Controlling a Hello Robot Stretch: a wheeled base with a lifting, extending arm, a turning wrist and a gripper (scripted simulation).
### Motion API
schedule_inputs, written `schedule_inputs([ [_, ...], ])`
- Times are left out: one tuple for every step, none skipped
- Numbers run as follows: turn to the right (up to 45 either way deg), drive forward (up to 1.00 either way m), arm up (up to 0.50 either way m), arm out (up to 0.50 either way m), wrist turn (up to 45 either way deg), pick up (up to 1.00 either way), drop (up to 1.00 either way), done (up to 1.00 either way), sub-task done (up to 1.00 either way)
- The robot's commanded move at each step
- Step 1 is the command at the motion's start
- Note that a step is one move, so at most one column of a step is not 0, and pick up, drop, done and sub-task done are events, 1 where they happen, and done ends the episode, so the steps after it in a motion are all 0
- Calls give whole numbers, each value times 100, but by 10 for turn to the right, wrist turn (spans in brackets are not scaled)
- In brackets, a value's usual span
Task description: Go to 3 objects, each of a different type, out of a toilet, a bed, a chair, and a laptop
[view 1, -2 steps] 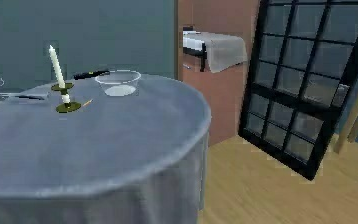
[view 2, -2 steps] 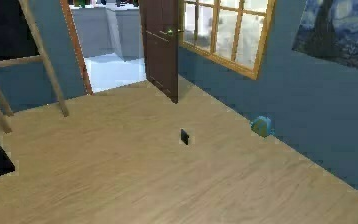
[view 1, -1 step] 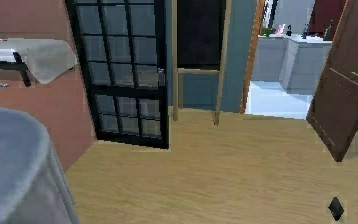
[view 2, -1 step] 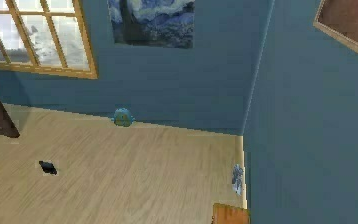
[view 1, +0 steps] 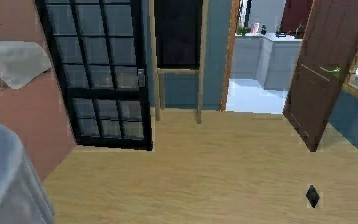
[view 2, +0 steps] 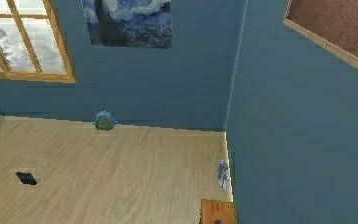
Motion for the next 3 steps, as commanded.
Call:
schedule_inputs([
  [0, 50, 0, 0, 0, 0, 0, 0, 0],
  [-360, 0, 0, 0, 0, 0, 0, 0, 0],
  [0, 55, 0, 0, 0, 0, 0, 0, 0],
])
